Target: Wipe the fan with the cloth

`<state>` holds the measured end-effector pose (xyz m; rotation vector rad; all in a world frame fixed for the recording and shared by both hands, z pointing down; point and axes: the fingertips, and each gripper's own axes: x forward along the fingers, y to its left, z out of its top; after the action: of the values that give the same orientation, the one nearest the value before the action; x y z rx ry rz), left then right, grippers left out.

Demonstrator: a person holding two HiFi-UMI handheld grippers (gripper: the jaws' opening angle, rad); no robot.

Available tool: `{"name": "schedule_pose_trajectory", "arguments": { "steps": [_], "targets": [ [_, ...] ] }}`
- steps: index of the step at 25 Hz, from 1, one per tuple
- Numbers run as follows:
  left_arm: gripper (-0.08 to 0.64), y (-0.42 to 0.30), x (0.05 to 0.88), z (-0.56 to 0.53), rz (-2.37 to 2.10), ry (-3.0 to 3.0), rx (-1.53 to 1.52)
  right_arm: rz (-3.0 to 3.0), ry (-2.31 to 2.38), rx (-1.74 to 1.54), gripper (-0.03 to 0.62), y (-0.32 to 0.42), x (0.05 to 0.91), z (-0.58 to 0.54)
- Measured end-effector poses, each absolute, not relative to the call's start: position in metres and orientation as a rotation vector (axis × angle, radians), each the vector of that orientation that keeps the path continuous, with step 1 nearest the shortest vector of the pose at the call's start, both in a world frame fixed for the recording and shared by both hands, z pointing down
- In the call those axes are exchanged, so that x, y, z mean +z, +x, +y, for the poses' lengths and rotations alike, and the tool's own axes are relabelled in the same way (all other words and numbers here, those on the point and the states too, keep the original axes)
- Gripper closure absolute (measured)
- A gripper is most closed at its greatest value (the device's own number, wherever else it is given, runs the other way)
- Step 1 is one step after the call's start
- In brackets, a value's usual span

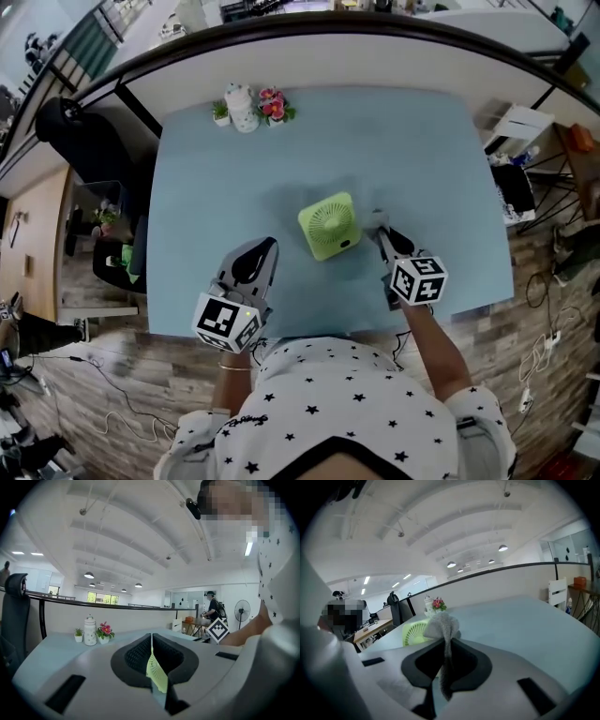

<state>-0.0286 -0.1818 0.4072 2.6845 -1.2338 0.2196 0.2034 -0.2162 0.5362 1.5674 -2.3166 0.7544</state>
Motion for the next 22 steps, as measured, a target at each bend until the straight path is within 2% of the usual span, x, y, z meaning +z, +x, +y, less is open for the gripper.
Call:
{"name": "schedule_pose_trajectory", "arguments": {
  "steps": [12,22],
  "targets": [
    [0.526,-0.014,0.393,-0.189,-1.207,2.725,0.157,-2.625,1.543,0.609,0.561,0.167,0.427,-0.215],
    [0.526,-0.021,0.392,-0.182,-1.223,2.719,0.163,-2.760,1.438,0.582,0.561,0.135,0.398,-0.202]
  ]
}}
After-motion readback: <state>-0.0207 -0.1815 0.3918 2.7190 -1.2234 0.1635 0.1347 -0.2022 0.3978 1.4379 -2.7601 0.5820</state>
